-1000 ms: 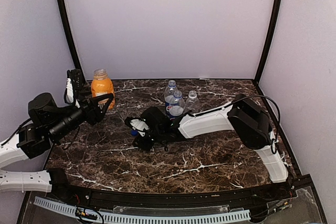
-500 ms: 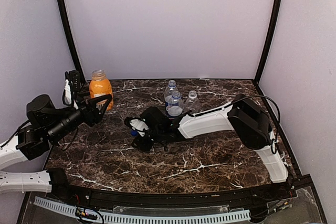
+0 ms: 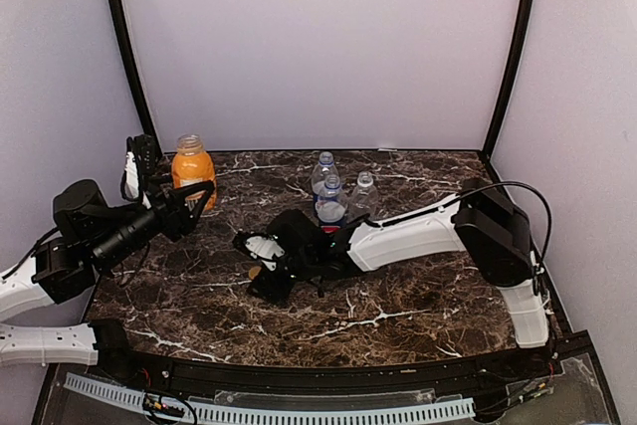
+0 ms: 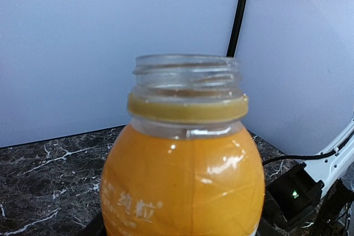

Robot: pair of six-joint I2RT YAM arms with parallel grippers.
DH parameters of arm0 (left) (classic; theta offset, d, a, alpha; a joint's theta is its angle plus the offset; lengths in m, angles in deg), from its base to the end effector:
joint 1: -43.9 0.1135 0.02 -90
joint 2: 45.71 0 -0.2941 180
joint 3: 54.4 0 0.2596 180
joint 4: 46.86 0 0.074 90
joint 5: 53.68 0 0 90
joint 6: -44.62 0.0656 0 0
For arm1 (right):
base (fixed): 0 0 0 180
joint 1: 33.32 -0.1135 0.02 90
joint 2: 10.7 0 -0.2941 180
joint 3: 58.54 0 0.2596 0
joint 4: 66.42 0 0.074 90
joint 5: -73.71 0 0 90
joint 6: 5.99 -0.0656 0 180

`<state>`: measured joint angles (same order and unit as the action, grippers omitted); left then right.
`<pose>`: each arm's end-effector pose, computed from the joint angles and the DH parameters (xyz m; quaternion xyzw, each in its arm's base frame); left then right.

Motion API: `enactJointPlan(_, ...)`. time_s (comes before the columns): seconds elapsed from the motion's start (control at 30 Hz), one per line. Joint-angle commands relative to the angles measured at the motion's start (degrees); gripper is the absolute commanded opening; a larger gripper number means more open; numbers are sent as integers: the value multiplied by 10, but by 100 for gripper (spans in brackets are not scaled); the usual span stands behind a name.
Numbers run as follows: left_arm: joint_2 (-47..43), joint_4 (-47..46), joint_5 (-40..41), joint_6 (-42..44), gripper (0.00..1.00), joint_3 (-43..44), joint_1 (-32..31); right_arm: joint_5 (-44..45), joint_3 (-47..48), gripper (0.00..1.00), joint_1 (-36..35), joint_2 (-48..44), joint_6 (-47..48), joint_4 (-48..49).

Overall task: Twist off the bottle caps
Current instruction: Pass from the left arm to the right

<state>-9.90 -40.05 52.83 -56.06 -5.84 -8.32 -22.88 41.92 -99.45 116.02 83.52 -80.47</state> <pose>0.1194 -0.1236 0.3570 0.1352 0.6573 -0.3015 0.6773 0.2095 0.4921 0.1444 -0.5113 0.7482 0.2739 0.3219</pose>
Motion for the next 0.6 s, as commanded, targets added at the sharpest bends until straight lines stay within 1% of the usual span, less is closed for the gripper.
enactJointPlan(0.0, 7, 7, 1, 7, 10, 10, 5, -28, -47, 72, -16, -106, -6, 25)
enactJointPlan(0.17, 17, -6, -20, 22, 10, 5, 5, -42, -117, 75, -16, -229, -28, 22)
enactJointPlan(0.3, 29, -26, -59, 34, 10, 1, 6, -17, -146, 77, -16, -330, -43, -17)
enactJointPlan(0.47, 63, -48, -172, 61, 13, 12, 6, 4, -129, 82, -14, -407, -54, -75)
enactJointPlan(0.57, 97, -53, -229, 63, 14, 25, 5, 14, -101, 84, -9, -436, -67, -103)
